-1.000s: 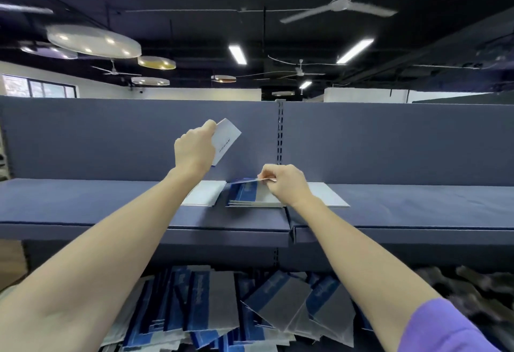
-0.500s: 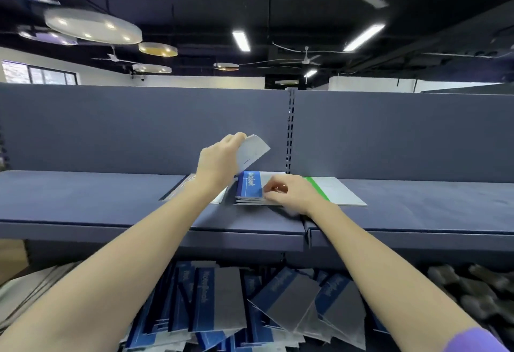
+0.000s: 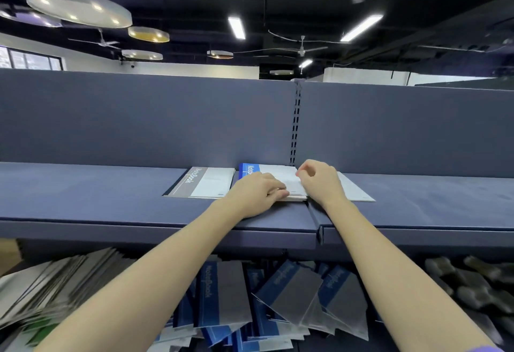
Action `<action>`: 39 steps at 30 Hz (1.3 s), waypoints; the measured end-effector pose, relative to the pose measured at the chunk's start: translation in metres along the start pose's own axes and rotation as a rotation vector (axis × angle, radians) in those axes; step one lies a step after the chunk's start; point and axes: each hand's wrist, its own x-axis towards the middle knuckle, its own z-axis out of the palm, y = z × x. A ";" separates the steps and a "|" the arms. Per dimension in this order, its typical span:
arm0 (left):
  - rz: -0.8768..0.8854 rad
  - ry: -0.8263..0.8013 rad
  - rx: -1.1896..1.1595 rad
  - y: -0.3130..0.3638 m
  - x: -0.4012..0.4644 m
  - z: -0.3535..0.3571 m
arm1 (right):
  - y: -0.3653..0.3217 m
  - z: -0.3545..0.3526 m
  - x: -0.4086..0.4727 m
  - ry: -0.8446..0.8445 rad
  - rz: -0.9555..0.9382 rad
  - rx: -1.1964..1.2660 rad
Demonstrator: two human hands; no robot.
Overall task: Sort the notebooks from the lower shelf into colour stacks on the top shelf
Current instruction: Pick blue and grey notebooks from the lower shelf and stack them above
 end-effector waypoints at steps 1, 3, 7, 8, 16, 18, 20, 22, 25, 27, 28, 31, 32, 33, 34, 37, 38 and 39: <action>0.004 -0.004 -0.001 -0.001 0.000 0.001 | 0.000 0.000 -0.001 -0.032 -0.011 -0.005; 0.000 0.005 0.001 0.000 -0.001 0.000 | -0.002 0.001 -0.004 -0.087 -0.047 -0.055; -0.016 -0.011 0.036 0.009 -0.005 -0.007 | -0.012 -0.002 -0.011 -0.154 -0.093 -0.204; -0.033 -0.005 0.041 0.012 -0.006 -0.009 | -0.012 -0.004 -0.011 -0.176 -0.079 -0.213; 0.159 0.178 -0.153 0.075 -0.026 -0.026 | -0.004 -0.038 -0.048 -0.096 -0.025 -0.124; 0.252 0.149 -0.175 0.097 -0.033 -0.026 | 0.005 -0.052 -0.063 0.045 0.004 -0.121; 0.324 0.045 -0.229 0.116 -0.041 -0.020 | 0.016 -0.065 -0.085 0.170 0.066 -0.110; 0.375 -0.066 -0.235 0.129 -0.049 -0.008 | 0.031 -0.075 -0.109 0.284 0.087 -0.165; 0.378 -0.186 -0.179 0.139 -0.060 0.022 | 0.046 -0.079 -0.146 0.425 0.065 -0.208; 0.345 -0.261 -0.163 0.139 -0.070 0.045 | 0.050 -0.072 -0.169 0.472 0.084 -0.237; 0.321 -0.305 -0.165 0.137 -0.075 0.056 | 0.053 -0.066 -0.181 0.466 0.105 -0.240; 0.243 -0.419 -0.151 0.125 -0.091 0.088 | 0.071 -0.042 -0.215 0.320 0.195 -0.207; 0.221 -0.438 -0.141 0.120 -0.097 0.097 | 0.079 -0.033 -0.224 0.260 0.225 -0.203; 0.198 -0.456 -0.134 0.115 -0.103 0.105 | 0.087 -0.025 -0.233 0.200 0.261 -0.203; 0.179 -0.470 -0.127 0.110 -0.108 0.114 | 0.093 -0.017 -0.241 0.146 0.297 -0.199; 0.128 -0.473 -0.101 0.096 -0.119 0.135 | 0.108 0.005 -0.258 0.000 0.385 -0.189; 0.115 -0.465 -0.098 0.093 -0.121 0.142 | 0.113 0.011 -0.260 -0.039 0.405 -0.192; 0.105 -0.461 -0.098 0.091 -0.122 0.149 | 0.119 0.017 -0.262 -0.074 0.419 -0.199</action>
